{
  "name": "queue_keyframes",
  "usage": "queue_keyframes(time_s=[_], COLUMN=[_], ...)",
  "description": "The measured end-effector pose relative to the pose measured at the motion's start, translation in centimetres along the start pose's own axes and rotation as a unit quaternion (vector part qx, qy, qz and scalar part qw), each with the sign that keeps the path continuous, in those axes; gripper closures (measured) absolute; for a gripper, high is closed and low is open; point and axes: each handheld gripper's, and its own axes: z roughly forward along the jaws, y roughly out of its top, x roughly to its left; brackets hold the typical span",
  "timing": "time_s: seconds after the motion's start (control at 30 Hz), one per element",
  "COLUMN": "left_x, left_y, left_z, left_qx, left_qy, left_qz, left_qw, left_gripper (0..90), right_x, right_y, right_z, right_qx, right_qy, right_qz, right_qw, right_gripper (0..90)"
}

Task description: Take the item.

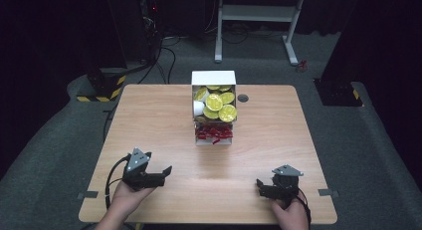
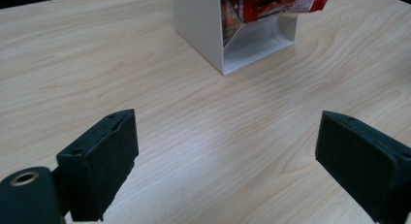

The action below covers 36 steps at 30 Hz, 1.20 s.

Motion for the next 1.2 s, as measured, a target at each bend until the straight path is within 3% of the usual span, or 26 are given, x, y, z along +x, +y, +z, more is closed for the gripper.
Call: queue_keyframes(time_s=[0.37,0.47,0.57,0.9,1.0,1.2], left_x=[-2.0,-2.6,-3.1,-4.4,-4.4,-3.7], left_y=[3.3,4.0,4.8,7.4,8.1,9.4], left_z=[1.2,1.4,1.6,1.0,0.8,0.5], left_qx=[-0.015,-0.012,-0.007,-0.046,-0.061,-0.068], left_qy=[-0.01,-0.004,-0.01,-0.013,-0.004,-0.007], left_qz=[0.004,0.017,0.014,0.011,0.011,0.018], left_qw=[0.9998,0.9998,0.9998,0.9988,0.9981,0.9975], left_gripper=[1.2,0.6,0.6,0.6,0.7,3.5], right_x=[0.0,0.0,0.0,-0.1,-0.1,-0.1], right_y=[0.1,0.1,0.1,0.2,0.2,0.2], right_z=[0.1,0.1,0.1,0.2,0.2,0.2], right_qx=[-0.001,-0.001,0.0,-0.001,0.0,0.0], right_qy=[-0.001,-0.001,0.0,0.002,0.003,0.003], right_qz=[0.003,0.001,0.001,-0.002,-0.002,-0.002], right_qw=[1.0,1.0,1.0,1.0,1.0,1.0], right_gripper=[7.9,8.0,7.9,7.9,7.9,7.9])
